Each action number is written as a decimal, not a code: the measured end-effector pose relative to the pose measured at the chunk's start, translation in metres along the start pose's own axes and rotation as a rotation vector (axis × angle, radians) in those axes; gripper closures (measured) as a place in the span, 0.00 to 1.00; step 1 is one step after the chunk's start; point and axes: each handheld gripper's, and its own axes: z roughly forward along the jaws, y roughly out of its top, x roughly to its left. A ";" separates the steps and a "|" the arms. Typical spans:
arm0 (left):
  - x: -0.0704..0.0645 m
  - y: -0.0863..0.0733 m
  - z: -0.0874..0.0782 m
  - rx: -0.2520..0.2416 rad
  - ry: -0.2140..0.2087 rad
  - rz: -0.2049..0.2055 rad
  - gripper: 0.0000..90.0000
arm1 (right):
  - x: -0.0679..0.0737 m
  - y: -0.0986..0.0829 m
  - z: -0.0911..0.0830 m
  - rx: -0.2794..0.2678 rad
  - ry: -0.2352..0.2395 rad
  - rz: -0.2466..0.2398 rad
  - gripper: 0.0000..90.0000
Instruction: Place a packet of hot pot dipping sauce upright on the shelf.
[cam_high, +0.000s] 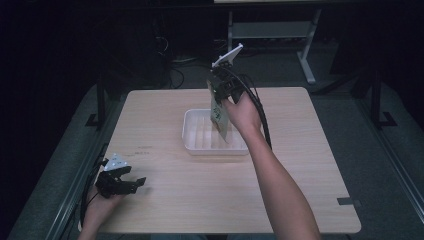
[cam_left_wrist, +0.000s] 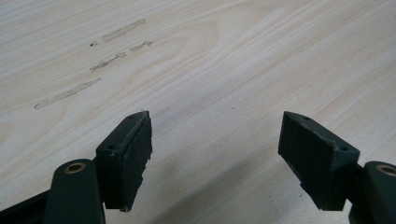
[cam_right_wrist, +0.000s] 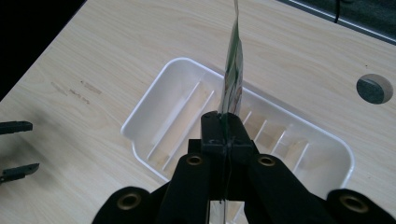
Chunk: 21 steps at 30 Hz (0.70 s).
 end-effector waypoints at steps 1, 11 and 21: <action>0.000 0.000 0.000 -0.001 0.000 -0.002 0.28 | 0.001 0.001 0.002 -0.003 0.001 -0.002 0.99; 0.000 0.000 0.000 -0.003 -0.001 -0.002 0.28 | 0.006 0.010 0.014 -0.016 0.039 0.041 0.98; -0.001 0.000 0.000 -0.005 -0.003 -0.006 0.28 | 0.013 0.021 0.022 -0.022 0.055 0.067 0.97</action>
